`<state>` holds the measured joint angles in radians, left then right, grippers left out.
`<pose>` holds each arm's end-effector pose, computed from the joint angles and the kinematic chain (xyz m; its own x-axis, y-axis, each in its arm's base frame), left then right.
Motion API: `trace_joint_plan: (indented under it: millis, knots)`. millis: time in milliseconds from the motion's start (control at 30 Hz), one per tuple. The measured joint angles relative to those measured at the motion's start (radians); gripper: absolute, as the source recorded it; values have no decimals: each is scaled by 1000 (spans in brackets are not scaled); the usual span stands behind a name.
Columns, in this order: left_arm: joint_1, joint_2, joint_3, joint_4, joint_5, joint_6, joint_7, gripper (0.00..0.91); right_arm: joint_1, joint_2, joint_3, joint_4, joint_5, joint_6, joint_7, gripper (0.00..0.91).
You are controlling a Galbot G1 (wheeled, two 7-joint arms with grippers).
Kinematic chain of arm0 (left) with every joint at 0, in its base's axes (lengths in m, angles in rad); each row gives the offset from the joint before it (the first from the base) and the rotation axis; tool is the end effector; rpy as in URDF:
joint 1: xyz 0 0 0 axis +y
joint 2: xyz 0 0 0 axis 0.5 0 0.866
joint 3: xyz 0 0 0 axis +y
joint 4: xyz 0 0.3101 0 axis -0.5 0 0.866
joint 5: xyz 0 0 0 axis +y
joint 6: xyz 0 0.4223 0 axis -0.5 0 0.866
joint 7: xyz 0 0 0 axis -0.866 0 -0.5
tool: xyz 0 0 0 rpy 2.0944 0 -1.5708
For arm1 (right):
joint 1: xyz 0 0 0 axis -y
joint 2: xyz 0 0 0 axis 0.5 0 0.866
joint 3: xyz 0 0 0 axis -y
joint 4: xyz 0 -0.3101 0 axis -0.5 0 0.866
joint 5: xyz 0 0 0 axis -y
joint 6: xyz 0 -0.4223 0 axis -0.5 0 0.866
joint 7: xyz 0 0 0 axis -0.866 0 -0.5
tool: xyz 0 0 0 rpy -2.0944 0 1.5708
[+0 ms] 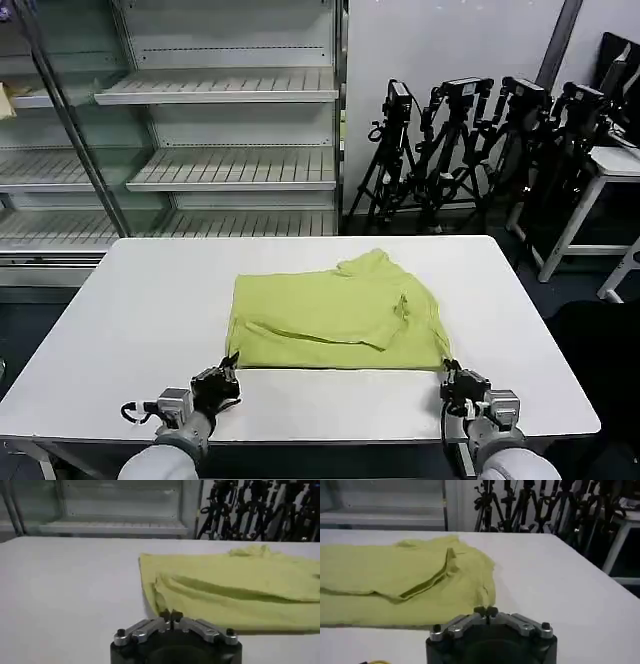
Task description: Fold and organize the clothes.
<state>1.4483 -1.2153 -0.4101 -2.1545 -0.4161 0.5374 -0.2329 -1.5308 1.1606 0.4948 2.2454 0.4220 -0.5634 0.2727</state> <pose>0.2886 -0.0105 -0.2163 -0.9026 0.0980 0.4192 0.0898 0.9952 -0.0391 0.2703 -0.0098 -0.1943 -0.9090 -0.0165 0.4166 -0.0375 0.9984 -0.0423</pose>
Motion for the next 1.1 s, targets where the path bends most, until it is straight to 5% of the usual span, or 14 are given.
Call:
trace_joint_plan:
  millis: [400, 433, 467, 500, 533, 1100]
  knots:
    - [188, -1, -77, -153, 5, -1, -5, 30, -184, -25, 34, 151, -30, 2, -14, 0]
    - [205, -1, -84, -164, 5, -1, -4, 151, -199, -25, 34, 160, -36, 0, -15, 242]
    - [224, -1, -92, -176, 5, 1, -2, 353, -212, -25, 34, 167, -41, -1, -16, 655]
    - [241, -1, -99, -185, 6, 4, -1, 605, -225, -24, 34, 174, -47, -2, -18, 907]
    - [257, -2, -104, -194, 5, 6, -1, 907, -235, -24, 34, 181, -52, -3, -19, 907]
    - [323, 48, -214, -277, -17, 25, 0, 907, -214, -49, 83, 237, -14, -8, -8, 907]
